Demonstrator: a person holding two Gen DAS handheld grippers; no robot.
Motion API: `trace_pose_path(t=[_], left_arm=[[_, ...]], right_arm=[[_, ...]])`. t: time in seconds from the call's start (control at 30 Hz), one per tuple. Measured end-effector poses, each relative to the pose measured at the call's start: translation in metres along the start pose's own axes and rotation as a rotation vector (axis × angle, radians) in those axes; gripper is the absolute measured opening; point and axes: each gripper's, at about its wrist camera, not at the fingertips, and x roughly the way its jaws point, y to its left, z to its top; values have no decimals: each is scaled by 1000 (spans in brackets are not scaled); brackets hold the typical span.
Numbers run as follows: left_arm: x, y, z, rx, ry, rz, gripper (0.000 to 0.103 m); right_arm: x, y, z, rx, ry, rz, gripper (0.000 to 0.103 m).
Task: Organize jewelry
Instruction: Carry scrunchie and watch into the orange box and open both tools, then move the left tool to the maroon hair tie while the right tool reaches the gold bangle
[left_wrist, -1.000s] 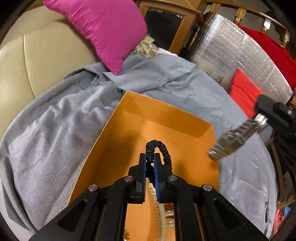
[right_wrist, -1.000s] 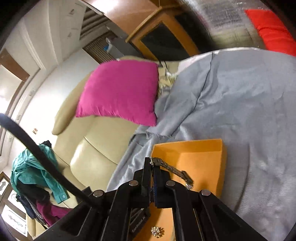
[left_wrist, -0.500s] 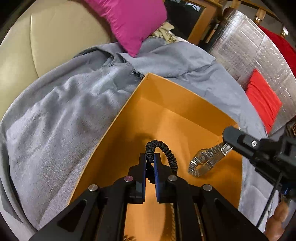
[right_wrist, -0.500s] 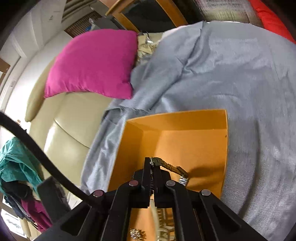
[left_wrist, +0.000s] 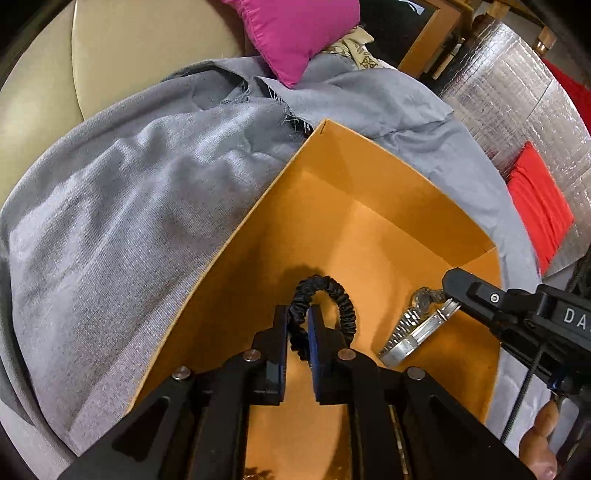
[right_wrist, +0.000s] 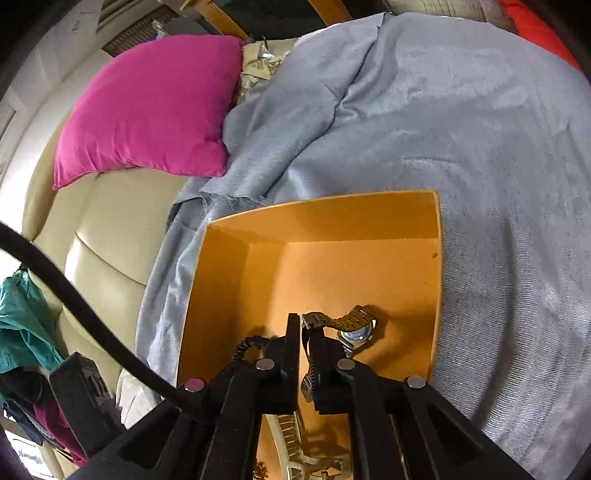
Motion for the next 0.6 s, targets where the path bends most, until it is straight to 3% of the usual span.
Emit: trace_pose_path(t=[0.03,0.1,0.13,0.4,0.6], left_arm=[[-1,1,0,-8,7,0,25],[-8,1,1,-16,3,-11,29],[-13,0,1,-15,-7,-13,31],[-58,-20,3,67,-150,18,39],[-79,-66,-9,198,-235,-23,39]], right_arm=[[-2,1,1,-1,9,-1,19],[-6,2,2,3,16,12,46],[-11,3,2,1,3,17,49],[-77,4,5,-47,-118,83,49],[-151,-40,-22,-46,-235,75,49]])
